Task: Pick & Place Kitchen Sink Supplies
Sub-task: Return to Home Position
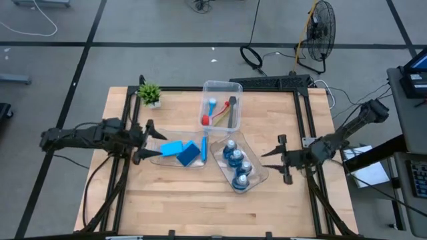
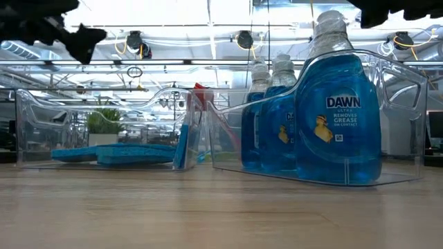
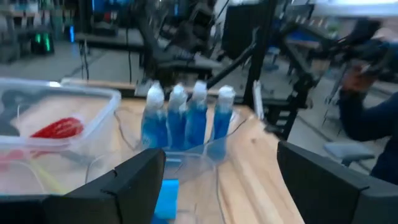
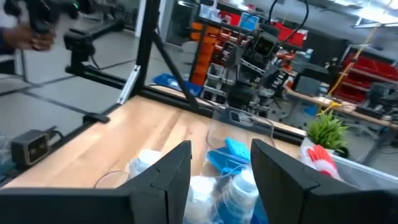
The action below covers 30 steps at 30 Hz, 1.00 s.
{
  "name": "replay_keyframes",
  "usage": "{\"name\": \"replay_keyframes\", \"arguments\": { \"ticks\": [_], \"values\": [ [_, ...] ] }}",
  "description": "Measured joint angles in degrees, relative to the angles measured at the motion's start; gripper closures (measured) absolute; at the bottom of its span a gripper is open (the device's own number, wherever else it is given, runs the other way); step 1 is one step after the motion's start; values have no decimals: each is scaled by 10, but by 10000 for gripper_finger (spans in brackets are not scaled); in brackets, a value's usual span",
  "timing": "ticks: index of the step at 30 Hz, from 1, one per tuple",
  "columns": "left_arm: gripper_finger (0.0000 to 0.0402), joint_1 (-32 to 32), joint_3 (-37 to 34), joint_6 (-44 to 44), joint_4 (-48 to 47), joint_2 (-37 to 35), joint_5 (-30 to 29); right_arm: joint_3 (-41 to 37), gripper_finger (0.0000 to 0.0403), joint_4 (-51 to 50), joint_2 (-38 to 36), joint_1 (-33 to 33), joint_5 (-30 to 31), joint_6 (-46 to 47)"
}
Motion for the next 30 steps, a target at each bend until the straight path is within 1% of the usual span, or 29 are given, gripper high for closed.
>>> {"name": "replay_keyframes", "arguments": {
  "ticks": [2,4,7,10,12,15,17,20,26,30],
  "values": [
    [94,0,-20,-6,-6,-47,2,0,248,-46,-50,-16,-20,9],
    [94,0,-35,-8,-24,-84,5,0,248,-93,-99,-28,-22,16],
    [88,0,-46,3,-44,-130,30,-3,248,-166,-179,-41,-30,24],
    [81,0,-48,5,-64,-159,37,-35,248,-168,-264,-53,-55,22],
    [77,-1,-48,5,-75,-158,41,-65,248,-165,-320,-62,-67,16],
    [76,-1,-48,12,-91,-158,46,-110,248,-166,-398,-73,-68,20],
    [80,-1,-48,18,-95,-158,51,-126,248,-149,-400,-79,-78,25],
    [88,-2,-47,34,-87,-158,58,-130,248,-152,-394,-86,-139,35],
    [95,-2,-47,47,-85,-158,56,-141,248,-173,-400,-111,-199,66],
    [88,-2,-47,50,-73,-158,56,-169,248,-150,-399,-131,-203,87]
  ]
}}
